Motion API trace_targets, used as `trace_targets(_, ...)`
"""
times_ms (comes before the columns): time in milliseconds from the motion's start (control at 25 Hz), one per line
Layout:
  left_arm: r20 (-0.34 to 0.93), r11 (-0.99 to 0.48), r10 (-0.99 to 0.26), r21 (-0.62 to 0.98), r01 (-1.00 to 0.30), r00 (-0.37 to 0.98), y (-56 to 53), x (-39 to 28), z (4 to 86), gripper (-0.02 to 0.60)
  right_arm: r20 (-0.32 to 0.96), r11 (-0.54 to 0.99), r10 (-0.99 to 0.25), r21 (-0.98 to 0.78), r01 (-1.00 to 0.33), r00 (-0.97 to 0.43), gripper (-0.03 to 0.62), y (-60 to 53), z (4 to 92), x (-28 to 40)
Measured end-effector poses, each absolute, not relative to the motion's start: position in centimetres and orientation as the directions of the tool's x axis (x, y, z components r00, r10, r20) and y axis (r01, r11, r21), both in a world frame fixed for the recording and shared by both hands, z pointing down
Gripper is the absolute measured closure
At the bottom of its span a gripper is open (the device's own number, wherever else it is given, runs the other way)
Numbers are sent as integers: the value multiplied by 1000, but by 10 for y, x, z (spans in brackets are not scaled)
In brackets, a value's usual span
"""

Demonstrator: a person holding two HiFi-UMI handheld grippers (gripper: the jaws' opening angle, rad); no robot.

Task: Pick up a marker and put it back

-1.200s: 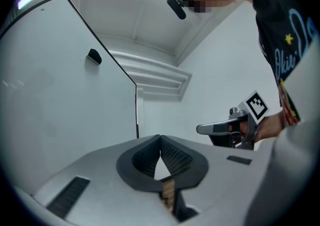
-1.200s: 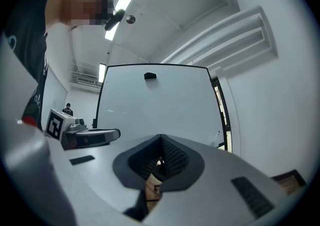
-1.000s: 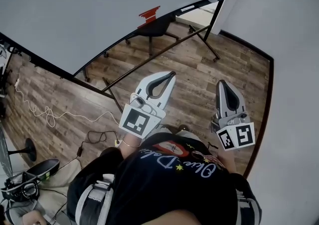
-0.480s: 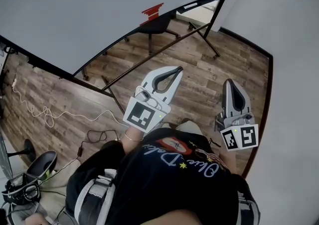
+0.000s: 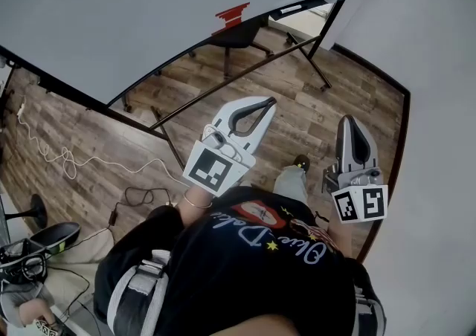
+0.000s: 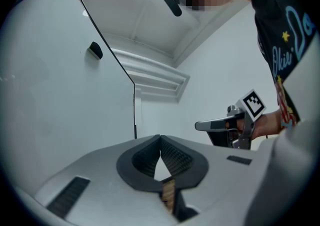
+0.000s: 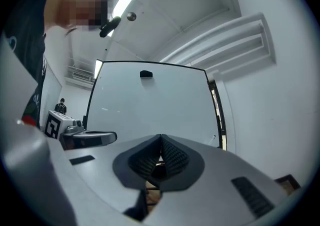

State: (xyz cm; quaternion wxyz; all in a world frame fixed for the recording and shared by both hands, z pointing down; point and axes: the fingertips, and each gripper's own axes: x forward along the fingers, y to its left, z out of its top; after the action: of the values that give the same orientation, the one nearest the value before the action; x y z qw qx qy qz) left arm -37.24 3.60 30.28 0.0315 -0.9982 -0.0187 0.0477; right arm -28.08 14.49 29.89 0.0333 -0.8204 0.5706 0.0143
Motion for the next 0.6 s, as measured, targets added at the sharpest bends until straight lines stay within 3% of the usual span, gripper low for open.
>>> trace_targets(600,-66,-986,-124,-105,-130,990,35,-317,305,578,-58,-165,-984,-73,-984,169,592,122,313,-210)
